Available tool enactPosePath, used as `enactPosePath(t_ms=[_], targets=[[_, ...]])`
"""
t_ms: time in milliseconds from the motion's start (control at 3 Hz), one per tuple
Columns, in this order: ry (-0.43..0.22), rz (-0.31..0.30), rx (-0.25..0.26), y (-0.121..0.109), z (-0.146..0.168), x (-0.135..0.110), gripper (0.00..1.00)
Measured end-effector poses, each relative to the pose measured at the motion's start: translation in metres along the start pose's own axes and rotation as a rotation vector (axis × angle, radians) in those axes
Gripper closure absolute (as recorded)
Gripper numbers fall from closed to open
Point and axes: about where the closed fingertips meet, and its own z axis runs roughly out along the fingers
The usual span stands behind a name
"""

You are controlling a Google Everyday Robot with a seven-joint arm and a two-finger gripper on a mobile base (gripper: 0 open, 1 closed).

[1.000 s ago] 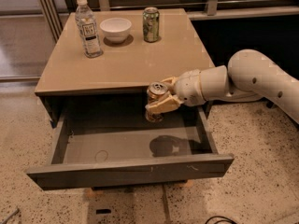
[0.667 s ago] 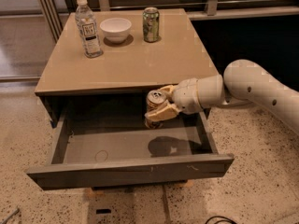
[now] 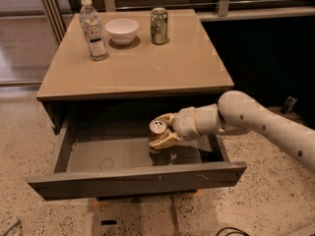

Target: Place orange can into top drawer

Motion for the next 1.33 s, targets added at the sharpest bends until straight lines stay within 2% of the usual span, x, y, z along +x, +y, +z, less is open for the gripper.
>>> enactPosePath(t_ms=[667,1000,1333], targets=[[0.013,-0.026,-0.034,0.000,0.029,0.030,1.00],[0.013,-0.026,-0.034,0.000,0.029,0.029,1.00],[0.013,-0.026,-0.034,0.000,0.029,0.029,0.73]])
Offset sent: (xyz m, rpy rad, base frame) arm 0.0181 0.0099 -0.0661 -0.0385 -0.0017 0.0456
